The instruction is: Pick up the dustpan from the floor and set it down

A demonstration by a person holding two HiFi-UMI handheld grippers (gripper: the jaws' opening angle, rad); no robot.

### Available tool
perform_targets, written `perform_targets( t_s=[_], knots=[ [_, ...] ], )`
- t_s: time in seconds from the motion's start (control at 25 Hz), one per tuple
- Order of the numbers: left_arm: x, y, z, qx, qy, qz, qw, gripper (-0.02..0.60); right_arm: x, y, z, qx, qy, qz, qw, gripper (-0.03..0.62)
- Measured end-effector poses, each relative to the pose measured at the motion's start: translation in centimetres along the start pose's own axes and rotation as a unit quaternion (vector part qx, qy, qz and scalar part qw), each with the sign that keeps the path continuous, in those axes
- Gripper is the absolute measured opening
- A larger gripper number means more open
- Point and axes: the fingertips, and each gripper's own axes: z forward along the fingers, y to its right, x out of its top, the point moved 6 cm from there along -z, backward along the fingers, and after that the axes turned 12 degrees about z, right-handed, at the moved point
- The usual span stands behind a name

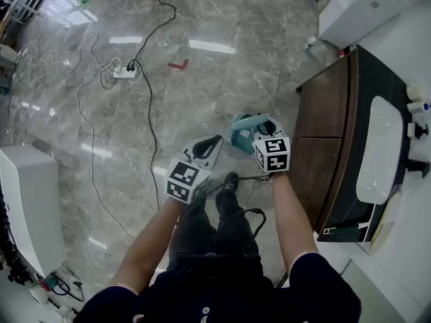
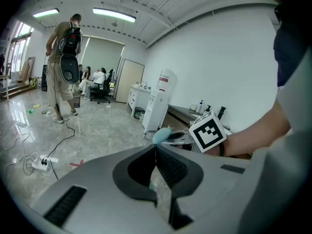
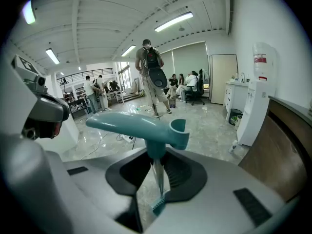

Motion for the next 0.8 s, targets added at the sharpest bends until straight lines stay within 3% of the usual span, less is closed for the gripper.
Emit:
perform_targets(
  t_s=[0.8],
  knots=[
    [-2.9, -4.2, 1.3, 0.034, -0.01, -0.032, 0.9989, 0.014, 1.2, -2.0, 10.5, 0.049, -0.017, -0.024, 0.998, 0.093]
  ],
)
